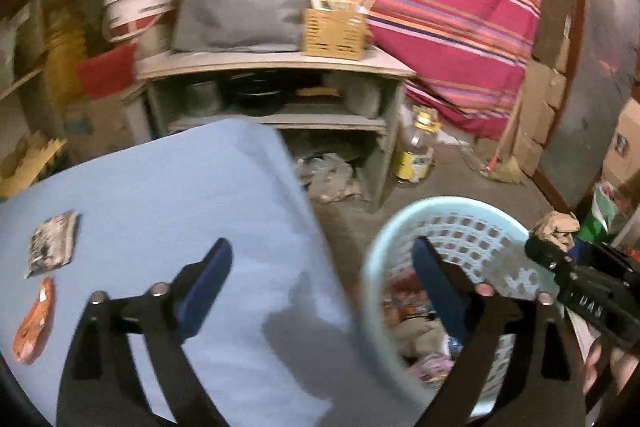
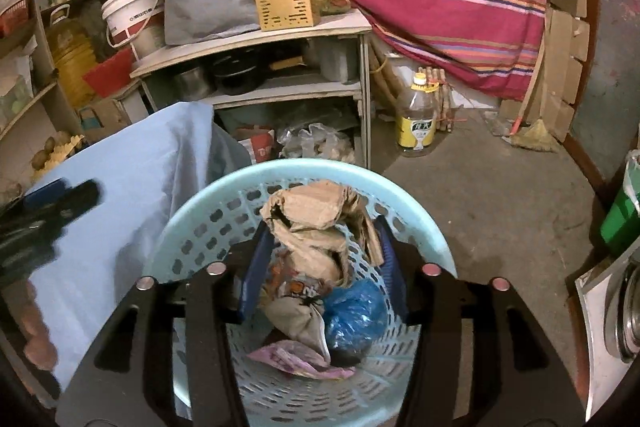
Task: Collect trash
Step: 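Open both grippers over the basket to drop the paper pieces, then grasp the orange snack packet with the left gripper while the right gripper returns to the table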
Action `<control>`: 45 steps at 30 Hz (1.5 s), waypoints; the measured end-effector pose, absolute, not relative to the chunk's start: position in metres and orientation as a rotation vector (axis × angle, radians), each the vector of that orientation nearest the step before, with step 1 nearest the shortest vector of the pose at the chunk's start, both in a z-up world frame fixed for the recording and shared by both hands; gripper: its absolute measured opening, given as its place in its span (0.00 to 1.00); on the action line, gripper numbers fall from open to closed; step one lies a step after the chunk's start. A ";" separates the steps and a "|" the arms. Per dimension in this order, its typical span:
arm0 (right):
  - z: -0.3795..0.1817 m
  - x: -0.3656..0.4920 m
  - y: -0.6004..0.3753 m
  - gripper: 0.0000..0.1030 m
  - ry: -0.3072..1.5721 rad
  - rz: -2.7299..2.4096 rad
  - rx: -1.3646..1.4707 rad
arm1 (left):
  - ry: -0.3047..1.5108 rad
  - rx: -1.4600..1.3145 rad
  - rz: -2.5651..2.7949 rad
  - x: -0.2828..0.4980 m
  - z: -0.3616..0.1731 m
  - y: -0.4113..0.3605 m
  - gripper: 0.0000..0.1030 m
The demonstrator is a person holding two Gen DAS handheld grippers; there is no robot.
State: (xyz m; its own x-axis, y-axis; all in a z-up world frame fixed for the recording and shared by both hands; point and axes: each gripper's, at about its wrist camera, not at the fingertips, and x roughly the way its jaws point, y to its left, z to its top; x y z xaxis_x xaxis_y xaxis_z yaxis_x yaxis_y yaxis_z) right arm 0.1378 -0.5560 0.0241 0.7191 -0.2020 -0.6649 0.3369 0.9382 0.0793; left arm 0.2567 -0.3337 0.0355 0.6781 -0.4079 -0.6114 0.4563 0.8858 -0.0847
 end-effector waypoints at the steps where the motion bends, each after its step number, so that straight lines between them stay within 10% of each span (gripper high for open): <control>1: 0.025 0.141 -0.553 0.61 0.711 -0.299 0.197 | 0.666 0.066 -0.474 0.258 0.037 -0.323 0.89; 9: 0.029 0.149 -0.527 0.95 0.671 -0.355 0.188 | 0.621 0.072 -0.301 0.264 0.048 -0.201 0.89; 37: 0.020 0.229 -0.375 0.96 0.723 -0.403 -0.016 | 0.862 0.055 -0.176 0.289 -0.046 -0.017 0.88; 45: 0.016 0.243 -0.337 0.96 0.737 -0.345 -0.032 | 0.898 0.085 -0.250 0.289 -0.053 -0.024 0.50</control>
